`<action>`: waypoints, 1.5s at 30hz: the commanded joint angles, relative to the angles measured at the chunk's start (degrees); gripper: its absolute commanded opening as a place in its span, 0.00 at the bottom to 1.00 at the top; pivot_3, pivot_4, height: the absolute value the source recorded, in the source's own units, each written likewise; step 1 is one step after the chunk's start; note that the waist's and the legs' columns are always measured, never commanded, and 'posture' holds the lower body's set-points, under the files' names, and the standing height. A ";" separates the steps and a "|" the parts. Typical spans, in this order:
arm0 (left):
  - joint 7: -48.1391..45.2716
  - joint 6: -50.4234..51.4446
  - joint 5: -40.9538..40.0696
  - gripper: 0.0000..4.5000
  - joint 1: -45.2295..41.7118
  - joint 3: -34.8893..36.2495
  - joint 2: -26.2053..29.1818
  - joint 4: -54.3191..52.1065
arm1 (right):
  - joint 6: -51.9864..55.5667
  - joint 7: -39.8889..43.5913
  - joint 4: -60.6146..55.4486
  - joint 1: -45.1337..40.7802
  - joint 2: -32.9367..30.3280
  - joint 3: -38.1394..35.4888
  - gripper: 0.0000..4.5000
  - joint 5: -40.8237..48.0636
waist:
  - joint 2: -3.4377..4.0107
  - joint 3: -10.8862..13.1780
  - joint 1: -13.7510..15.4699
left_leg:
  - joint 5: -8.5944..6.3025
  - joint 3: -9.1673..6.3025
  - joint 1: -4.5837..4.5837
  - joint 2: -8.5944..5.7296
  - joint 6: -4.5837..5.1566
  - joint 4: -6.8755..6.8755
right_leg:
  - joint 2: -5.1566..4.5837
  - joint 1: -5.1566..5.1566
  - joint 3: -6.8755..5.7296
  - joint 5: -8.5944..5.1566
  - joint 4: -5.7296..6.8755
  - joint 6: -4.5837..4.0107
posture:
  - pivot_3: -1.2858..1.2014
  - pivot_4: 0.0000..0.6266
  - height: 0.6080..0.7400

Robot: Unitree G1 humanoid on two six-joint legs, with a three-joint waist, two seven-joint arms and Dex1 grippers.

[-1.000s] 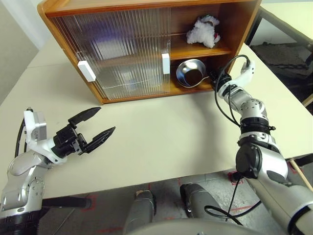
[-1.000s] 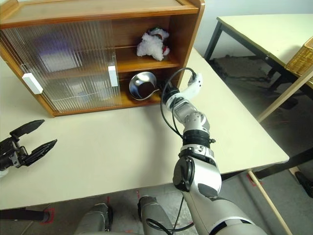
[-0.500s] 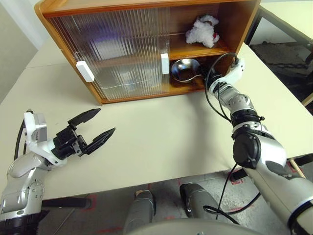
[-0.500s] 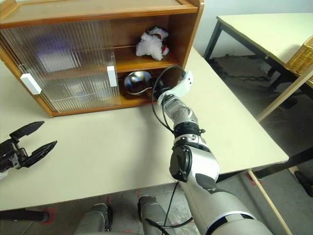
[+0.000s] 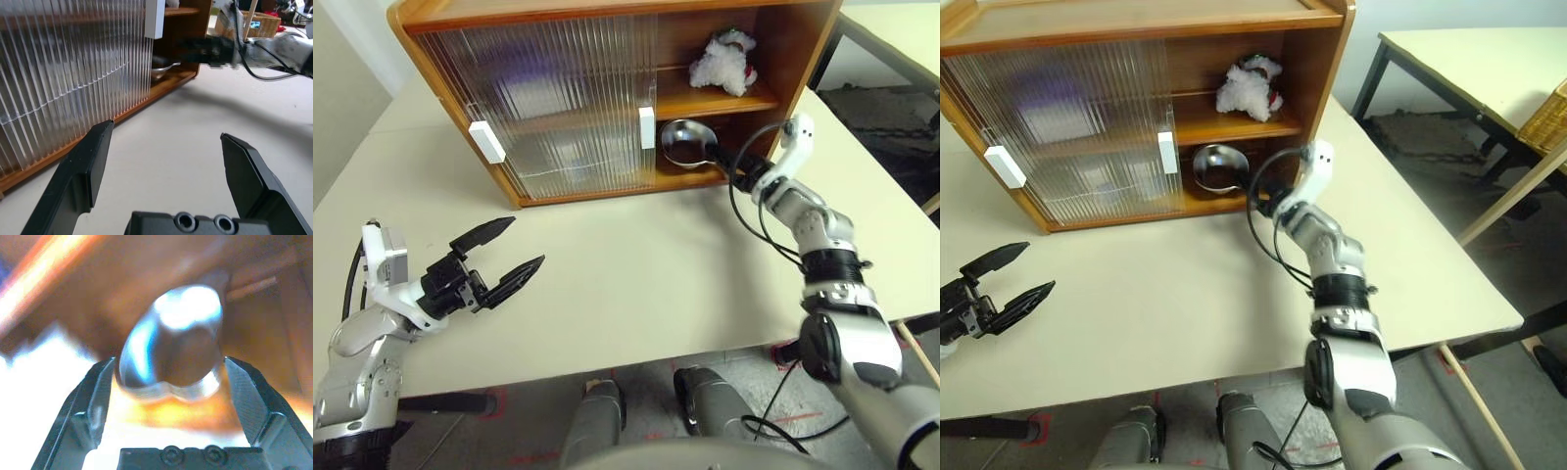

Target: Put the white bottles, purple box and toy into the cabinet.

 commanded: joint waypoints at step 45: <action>0.05 -0.29 0.70 1.00 0.11 -0.51 -0.52 -0.23 | 3.53 -8.90 -9.24 -10.47 15.96 9.71 0.01 -2.23 | -0.22 0.05 -0.46 | -0.04 -0.06 -0.18 0.38 -0.10 0.01 | 0.51 -0.47 0.01 0.21 0.14 -0.61 | 0.46 0.19 1.00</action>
